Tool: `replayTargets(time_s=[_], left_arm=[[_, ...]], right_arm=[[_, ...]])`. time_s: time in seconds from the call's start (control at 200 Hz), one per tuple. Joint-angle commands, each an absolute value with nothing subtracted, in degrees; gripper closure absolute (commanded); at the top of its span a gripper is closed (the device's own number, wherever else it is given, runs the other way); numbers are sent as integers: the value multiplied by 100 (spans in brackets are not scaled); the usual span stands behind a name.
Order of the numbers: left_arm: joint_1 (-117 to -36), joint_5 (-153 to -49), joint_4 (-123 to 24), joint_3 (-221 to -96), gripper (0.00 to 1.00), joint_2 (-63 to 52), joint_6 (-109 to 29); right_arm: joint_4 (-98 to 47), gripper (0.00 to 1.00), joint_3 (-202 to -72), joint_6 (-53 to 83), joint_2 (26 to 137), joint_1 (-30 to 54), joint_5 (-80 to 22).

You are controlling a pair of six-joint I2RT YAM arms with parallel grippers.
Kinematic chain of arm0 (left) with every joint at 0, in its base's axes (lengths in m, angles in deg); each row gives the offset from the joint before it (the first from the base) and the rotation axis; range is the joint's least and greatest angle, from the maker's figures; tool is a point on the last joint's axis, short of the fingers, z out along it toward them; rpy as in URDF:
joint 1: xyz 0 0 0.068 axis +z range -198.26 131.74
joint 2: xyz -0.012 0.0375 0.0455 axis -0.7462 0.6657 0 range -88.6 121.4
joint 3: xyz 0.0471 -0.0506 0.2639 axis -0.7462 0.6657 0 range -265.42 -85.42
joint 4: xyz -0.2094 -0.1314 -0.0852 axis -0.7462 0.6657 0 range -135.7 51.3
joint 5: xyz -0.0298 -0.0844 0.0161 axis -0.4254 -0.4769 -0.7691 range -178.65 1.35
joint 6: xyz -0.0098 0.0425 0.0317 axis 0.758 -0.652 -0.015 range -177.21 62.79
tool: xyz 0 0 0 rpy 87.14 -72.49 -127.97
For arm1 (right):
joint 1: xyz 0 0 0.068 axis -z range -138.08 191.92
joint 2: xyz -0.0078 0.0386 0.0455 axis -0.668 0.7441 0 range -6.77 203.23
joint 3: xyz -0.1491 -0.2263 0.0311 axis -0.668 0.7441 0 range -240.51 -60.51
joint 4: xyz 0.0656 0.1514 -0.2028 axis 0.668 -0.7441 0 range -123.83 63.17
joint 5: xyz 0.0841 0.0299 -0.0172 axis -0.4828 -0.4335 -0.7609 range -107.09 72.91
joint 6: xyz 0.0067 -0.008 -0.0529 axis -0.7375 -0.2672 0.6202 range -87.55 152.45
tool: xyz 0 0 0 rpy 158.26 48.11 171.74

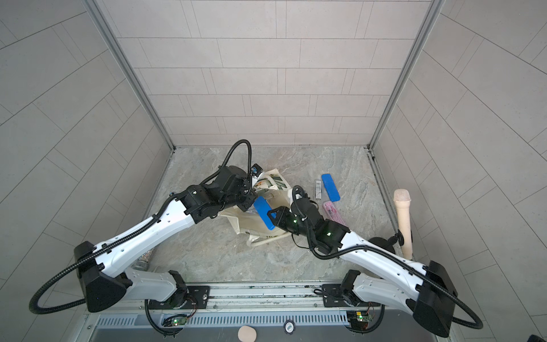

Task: Take out the compass set from the canvas bag
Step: Pick up the compass set from the canvas bag, then place the compass set at the center of the board.

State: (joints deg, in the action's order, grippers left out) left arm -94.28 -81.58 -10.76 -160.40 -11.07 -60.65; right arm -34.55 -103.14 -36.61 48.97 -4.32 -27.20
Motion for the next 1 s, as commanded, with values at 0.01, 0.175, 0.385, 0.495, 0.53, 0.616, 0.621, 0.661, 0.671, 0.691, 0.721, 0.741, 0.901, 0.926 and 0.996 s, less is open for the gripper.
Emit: replayTargets(time_s=[0.01,0.175,0.385,0.495,0.53,0.616,0.621,0.661,0.671,0.691,0.721,0.741,0.901,0.926,0.996], left_arm=[[-9397,-7819,-686,-16183,100,-1262,-6021],[-9390,-7841,-706,-16174,100,-1273,-5977],[-9392,-7869,-631,-16207,100,-1262,-6027],[-9388,-7751,-580,-16181,100,-1277,-6072],[-9373,-7689,-578,-16146,100,-1299,-6061],[-9301,-7575,-555,-16047,100,-1318,-6027],[-9291,-7574,-559,-16043,100,-1314,-6028],[-9229,-7581,-537,-16007,100,-1327,-6013],[-9210,-7586,-530,-16000,100,-1328,-6007],[-9177,-7598,-521,-15986,100,-1340,-5998],[-9132,-7620,-510,-15958,100,-1358,-5986],[-9106,-7633,-505,-15955,100,-1367,-5977],[-9012,-7624,-468,-15940,100,-1521,-6031],[-8997,-7624,-453,-15943,100,-1540,-6043],[-8971,-7626,-431,-15944,100,-1627,-6081]], right_arm=[[-4803,76,-10401,-2999,4127,33,-2846],[-5056,78,-10126,-3178,3339,965,-3463],[-5482,80,-10041,-3171,2894,1280,-3656],[-5623,80,-10089,-3200,2697,1391,-3642],[-5644,80,-10117,-3211,2651,1435,-3650],[-5700,80,-10295,-3190,2648,1540,-3716],[-5703,80,-10309,-3181,2642,1547,-3719],[-5771,80,-10452,-3132,2683,1608,-3737],[-5795,80,-10496,-3113,2694,1619,-3739],[-5829,80,-10573,-3083,2726,1652,-3760],[-5875,80,-10703,-3029,2771,1714,-3780],[-5913,80,-10811,-2984,2813,1764,-3806],[-6118,80,-11386,-2816,3112,2191,-4060],[-6117,80,-11425,-2813,3140,2255,-4087],[-6111,80,-11445,-2852,3204,2415,-4125]])
